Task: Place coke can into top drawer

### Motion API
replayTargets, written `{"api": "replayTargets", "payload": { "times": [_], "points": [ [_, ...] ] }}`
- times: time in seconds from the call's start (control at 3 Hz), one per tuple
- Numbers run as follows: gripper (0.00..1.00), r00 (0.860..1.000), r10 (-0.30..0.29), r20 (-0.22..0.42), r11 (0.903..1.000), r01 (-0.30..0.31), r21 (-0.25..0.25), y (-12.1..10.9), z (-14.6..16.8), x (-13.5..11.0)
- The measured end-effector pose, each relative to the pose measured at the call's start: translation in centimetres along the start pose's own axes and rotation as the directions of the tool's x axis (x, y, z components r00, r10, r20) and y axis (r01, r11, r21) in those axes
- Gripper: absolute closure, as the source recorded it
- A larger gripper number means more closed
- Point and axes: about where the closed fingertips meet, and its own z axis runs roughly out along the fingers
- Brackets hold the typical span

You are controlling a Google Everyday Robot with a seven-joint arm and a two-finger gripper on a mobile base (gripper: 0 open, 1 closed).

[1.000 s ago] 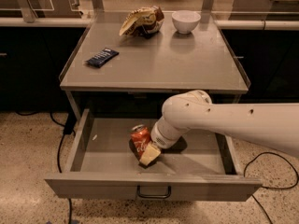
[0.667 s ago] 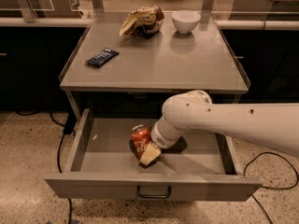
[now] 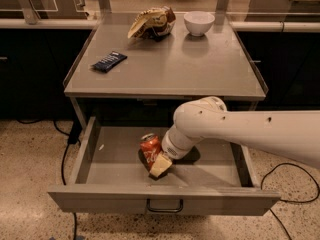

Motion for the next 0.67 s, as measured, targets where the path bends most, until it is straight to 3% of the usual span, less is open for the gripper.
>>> {"api": "replayTargets", "payload": {
  "times": [0.67],
  "points": [
    [0.11,1.0,0.0,0.0,1.0,0.0,0.0,0.0,0.0,0.0]
  ]
}}
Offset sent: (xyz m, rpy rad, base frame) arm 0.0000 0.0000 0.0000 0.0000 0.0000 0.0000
